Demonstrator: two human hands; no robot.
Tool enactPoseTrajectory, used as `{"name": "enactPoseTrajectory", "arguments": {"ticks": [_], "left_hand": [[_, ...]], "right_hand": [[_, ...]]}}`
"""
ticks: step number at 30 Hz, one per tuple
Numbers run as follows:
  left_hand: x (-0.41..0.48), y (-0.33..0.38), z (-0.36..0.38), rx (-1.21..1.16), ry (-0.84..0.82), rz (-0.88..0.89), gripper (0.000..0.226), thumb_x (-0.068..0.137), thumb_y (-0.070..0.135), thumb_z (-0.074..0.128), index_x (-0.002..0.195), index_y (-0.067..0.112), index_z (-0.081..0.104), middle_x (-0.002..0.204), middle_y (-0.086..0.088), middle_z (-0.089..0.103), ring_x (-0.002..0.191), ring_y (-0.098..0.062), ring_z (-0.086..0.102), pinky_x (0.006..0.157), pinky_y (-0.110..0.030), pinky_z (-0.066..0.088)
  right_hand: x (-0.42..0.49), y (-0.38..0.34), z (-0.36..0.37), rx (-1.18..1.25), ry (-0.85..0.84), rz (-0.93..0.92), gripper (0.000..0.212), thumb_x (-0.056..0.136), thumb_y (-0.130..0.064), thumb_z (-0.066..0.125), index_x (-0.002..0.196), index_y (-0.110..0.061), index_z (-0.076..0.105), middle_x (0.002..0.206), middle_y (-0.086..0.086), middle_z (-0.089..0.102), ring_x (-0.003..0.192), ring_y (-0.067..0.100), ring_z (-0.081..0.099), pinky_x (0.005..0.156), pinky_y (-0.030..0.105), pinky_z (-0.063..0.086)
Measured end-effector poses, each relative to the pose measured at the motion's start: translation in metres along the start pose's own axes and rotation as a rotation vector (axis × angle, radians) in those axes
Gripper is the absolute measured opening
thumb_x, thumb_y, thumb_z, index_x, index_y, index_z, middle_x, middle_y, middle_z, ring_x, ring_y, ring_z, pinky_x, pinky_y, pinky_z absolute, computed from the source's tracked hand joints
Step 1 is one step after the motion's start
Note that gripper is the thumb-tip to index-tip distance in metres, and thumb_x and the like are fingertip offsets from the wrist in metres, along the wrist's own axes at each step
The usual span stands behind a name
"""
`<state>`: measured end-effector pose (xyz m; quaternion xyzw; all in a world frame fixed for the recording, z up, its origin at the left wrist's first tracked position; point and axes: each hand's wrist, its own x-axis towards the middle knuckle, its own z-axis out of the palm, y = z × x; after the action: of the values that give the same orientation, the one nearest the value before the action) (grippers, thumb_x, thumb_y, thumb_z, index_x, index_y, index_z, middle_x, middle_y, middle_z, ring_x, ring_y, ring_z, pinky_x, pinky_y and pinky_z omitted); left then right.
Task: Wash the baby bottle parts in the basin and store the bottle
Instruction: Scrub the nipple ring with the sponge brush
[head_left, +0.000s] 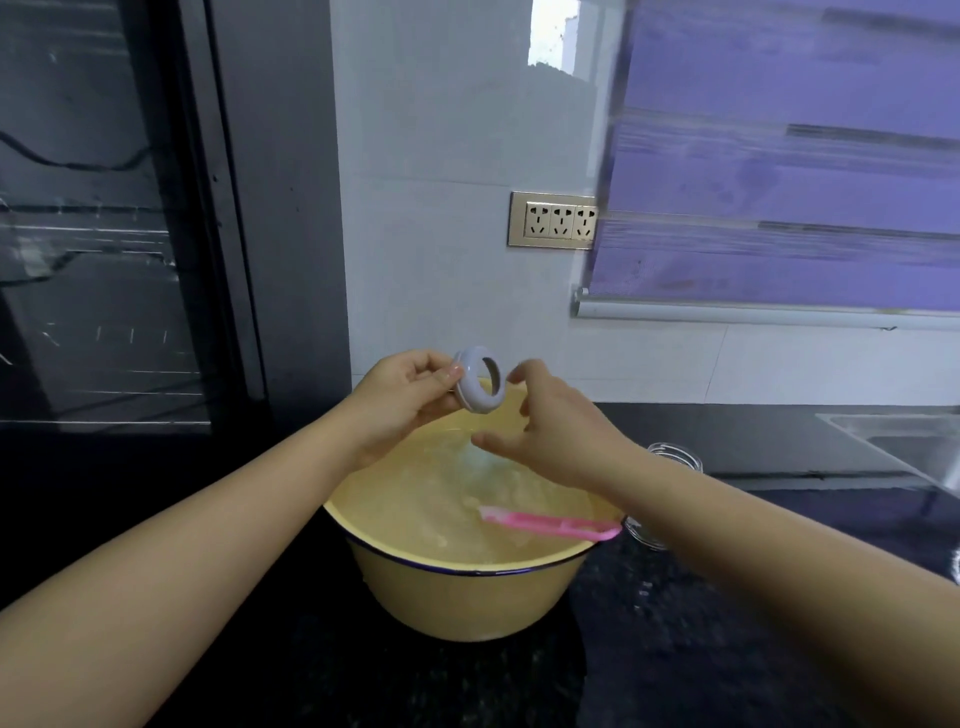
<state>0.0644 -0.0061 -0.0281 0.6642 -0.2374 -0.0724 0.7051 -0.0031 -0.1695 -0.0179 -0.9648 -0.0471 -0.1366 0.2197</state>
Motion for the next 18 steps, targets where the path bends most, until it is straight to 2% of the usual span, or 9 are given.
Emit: {"name": "enactPoseTrajectory", "arguments": {"ticks": [3,5,8,13,16,18], "left_hand": [[-0.002,0.002,0.000,-0.016,-0.114,-0.066,0.019,0.097,0.013,0.046,0.090,0.007,0.062,0.089,-0.013,0.067,0.083,-0.020,0.063,0.085,-0.024,0.055],[-0.003,0.003,-0.001,-0.023,-0.155,-0.099,0.019,0.097,0.013,0.045,0.092,0.006,0.062,0.086,-0.010,0.071,0.081,-0.016,0.068,0.081,-0.022,0.055],[-0.003,0.003,-0.001,0.019,-0.160,-0.135,0.020,0.097,0.017,0.046,0.095,0.008,0.064,0.087,-0.005,0.073,0.081,-0.015,0.070,0.085,-0.024,0.055],[-0.003,0.000,0.000,0.285,-0.149,-0.222,0.035,0.097,0.037,0.045,0.117,0.016,0.064,0.110,-0.006,0.069,0.092,-0.021,0.071,0.090,-0.032,0.053],[-0.002,-0.002,0.000,0.338,-0.076,-0.234,0.031,0.096,0.035,0.050,0.111,0.010,0.062,0.106,-0.005,0.064,0.086,-0.018,0.069,0.089,-0.038,0.054],[-0.002,-0.003,0.001,0.366,-0.063,-0.236,0.026,0.096,0.031,0.052,0.105,0.009,0.062,0.102,-0.003,0.064,0.083,-0.015,0.067,0.086,-0.036,0.054]], "right_hand": [[0.005,0.003,-0.003,0.106,0.093,-0.118,0.080,0.074,-0.043,0.075,0.138,-0.026,0.031,0.109,-0.005,0.044,0.098,0.012,0.051,0.083,0.025,0.039],[0.008,0.004,-0.004,0.078,0.091,-0.204,0.073,0.074,-0.041,0.076,0.135,-0.029,0.039,0.114,-0.003,0.051,0.100,0.013,0.053,0.086,0.027,0.042],[0.010,0.006,-0.008,0.018,0.070,-0.231,0.062,0.072,-0.043,0.076,0.125,-0.029,0.047,0.109,-0.002,0.056,0.091,0.013,0.054,0.079,0.025,0.042],[0.016,0.014,-0.020,-0.067,0.023,-0.209,0.056,0.072,-0.048,0.072,0.122,-0.031,0.054,0.101,-0.002,0.059,0.087,0.011,0.054,0.075,0.024,0.039],[0.016,0.019,-0.030,-0.058,0.028,-0.204,0.053,0.072,-0.045,0.073,0.120,-0.031,0.057,0.101,-0.002,0.063,0.089,0.013,0.057,0.080,0.027,0.044],[0.017,0.025,-0.034,-0.112,-0.038,-0.224,0.056,0.071,-0.043,0.074,0.123,-0.034,0.055,0.107,-0.004,0.062,0.096,0.014,0.057,0.086,0.030,0.045]]}}
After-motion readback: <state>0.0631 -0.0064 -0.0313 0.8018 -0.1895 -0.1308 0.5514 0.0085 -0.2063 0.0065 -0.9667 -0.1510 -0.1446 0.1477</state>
